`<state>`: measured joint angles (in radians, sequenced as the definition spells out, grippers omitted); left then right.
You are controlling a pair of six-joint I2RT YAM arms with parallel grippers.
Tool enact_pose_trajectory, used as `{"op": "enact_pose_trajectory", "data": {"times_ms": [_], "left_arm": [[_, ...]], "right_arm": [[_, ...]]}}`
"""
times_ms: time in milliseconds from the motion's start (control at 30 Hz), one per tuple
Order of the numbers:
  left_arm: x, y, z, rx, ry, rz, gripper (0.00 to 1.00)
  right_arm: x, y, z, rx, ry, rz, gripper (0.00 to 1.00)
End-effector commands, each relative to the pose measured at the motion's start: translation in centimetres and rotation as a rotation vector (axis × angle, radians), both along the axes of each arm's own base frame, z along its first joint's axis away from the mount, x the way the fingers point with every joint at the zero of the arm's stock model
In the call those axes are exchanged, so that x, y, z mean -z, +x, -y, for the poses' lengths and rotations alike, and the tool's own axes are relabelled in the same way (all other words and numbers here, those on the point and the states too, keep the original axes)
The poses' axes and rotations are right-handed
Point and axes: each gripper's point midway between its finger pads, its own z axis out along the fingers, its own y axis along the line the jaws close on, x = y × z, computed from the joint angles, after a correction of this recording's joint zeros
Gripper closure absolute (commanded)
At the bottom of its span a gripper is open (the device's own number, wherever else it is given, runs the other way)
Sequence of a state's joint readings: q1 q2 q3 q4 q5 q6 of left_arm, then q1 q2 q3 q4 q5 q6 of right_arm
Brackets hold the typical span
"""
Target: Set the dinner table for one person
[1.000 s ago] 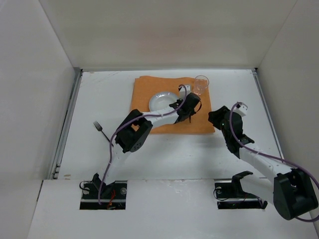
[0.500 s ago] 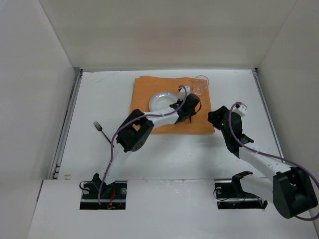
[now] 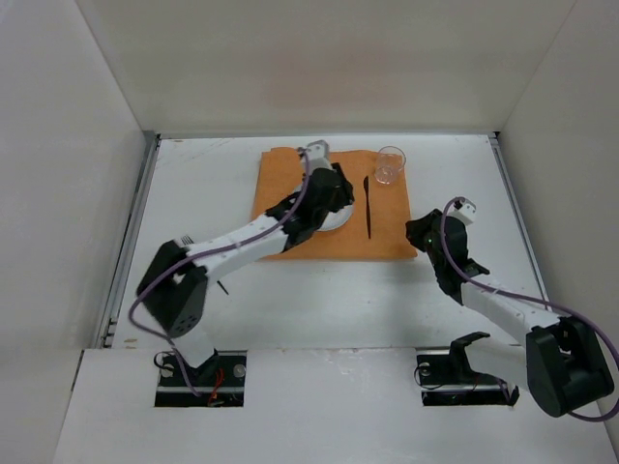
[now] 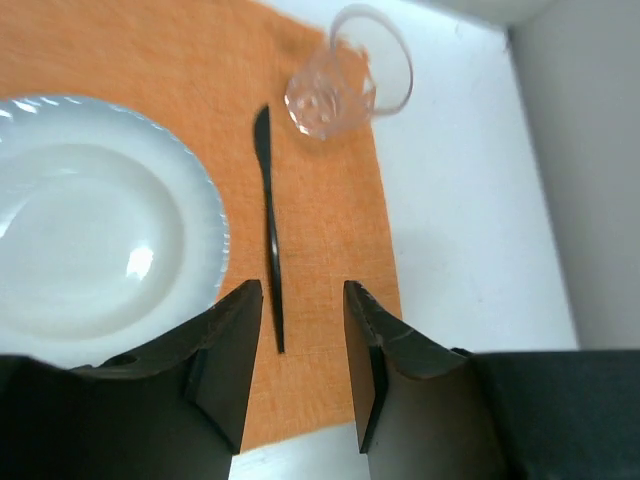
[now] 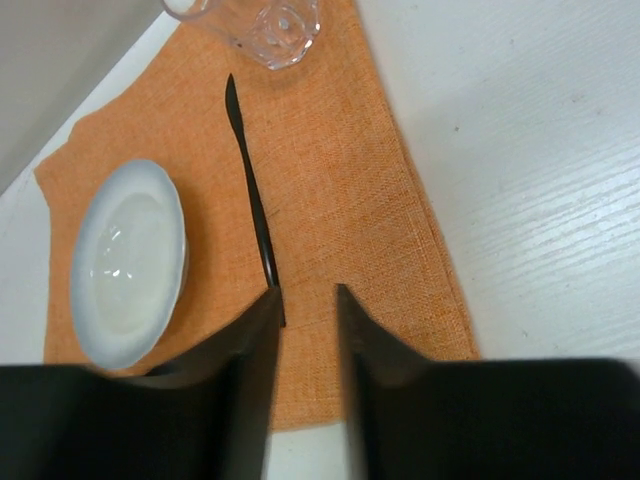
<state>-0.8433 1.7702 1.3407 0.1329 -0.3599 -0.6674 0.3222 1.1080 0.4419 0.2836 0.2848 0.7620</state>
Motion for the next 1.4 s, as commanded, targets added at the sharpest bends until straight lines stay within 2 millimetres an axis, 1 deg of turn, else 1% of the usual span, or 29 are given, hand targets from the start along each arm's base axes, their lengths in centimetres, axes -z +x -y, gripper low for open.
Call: {"op": "enact_pose_trajectory", "data": {"times_ms": [0, 33, 100, 133, 200, 233, 267, 300, 333, 367, 433, 467, 533, 600, 667, 800, 900, 1000, 1200, 1333, 1367], "left_arm": [[-1.3, -0.2, -7.6, -0.138, -0.012, 0.070, 0.64], [-0.6, -0.6, -9.6, -0.178, 0.006, 0.065, 0.65], [1.3, -1.9, -15.3, -0.288, 0.062, 0.046, 0.66], [2.1, -2.6, -17.6, -0.331, 0.087, 0.037, 0.67], [3.7, -4.6, -23.8, -0.456, 0.166, 0.011, 0.67], [4.3, -5.5, -26.2, -0.507, 0.195, -0.005, 0.68], [5.0, -6.8, -29.1, -0.574, 0.227, -0.030, 0.68], [5.7, -8.0, -31.6, -0.629, 0.250, -0.055, 0.68], [6.3, -9.1, -33.8, -0.674, 0.274, -0.083, 0.68], [6.9, -10.0, -35.0, -0.700, 0.286, -0.103, 0.68], [8.8, -11.8, -37.5, -0.757, 0.300, -0.169, 0.68], [9.8, -12.4, -38.2, -0.772, 0.296, -0.206, 0.68], [11.4, -12.9, -38.8, -0.784, 0.287, -0.273, 0.69], [12.8, -13.1, -38.9, -0.777, 0.285, -0.322, 0.70], [13.6, -12.9, -38.8, -0.774, 0.299, -0.342, 0.70], [14.7, -12.6, -38.9, -0.776, 0.328, -0.376, 0.70], [15.6, -12.6, -38.5, -0.766, 0.325, -0.379, 0.71], [16.2, -12.6, -38.3, -0.763, 0.320, -0.394, 0.72], [17.3, -12.4, -38.1, -0.756, 0.307, -0.421, 0.72], [18.3, -12.3, -37.9, -0.748, 0.301, -0.433, 0.74], [18.5, -12.3, -37.7, -0.744, 0.296, -0.445, 0.76]], "right_arm": [[-2.1, 0.9, -1.7, -0.054, 0.042, 0.079, 0.80], [-2.0, 0.9, -2.2, -0.070, 0.041, 0.075, 0.85], [-1.6, 1.1, -2.8, -0.090, 0.038, 0.060, 0.88], [-1.5, 1.1, -3.3, -0.104, 0.039, 0.053, 0.89], [-1.6, 1.0, -4.0, -0.128, 0.042, 0.056, 0.89], [-1.8, 1.0, -3.9, -0.123, 0.038, 0.061, 0.89], [-1.8, 0.9, -3.8, -0.120, 0.035, 0.065, 0.88], [-1.9, 0.8, -3.7, -0.118, 0.036, 0.070, 0.88], [-2.2, 0.7, -3.7, -0.122, 0.041, 0.075, 0.88], [-2.4, 0.5, -3.7, -0.124, 0.046, 0.080, 0.88], [-3.1, 0.2, -3.3, -0.115, 0.048, 0.106, 0.87], [-3.5, 0.1, -3.1, -0.107, 0.050, 0.118, 0.87], [-3.7, 0.0, -2.5, -0.087, 0.050, 0.131, 0.86], [-3.8, 0.0, -2.5, -0.091, 0.054, 0.132, 0.86], [-4.3, -0.1, -2.4, -0.087, 0.050, 0.145, 0.85], [-4.9, -0.4, -1.8, -0.073, 0.061, 0.166, 0.84], [-5.5, -0.5, -1.5, -0.065, 0.053, 0.189, 0.80], [-4.9, -0.4, -1.7, -0.067, 0.054, 0.169, 0.79], [-4.8, -0.2, -2.3, -0.091, 0.051, 0.159, 0.78], [-5.1, -0.2, -2.3, -0.094, 0.050, 0.167, 0.70], [-5.1, -0.2, -2.3, -0.094, 0.050, 0.167, 0.68]]}}
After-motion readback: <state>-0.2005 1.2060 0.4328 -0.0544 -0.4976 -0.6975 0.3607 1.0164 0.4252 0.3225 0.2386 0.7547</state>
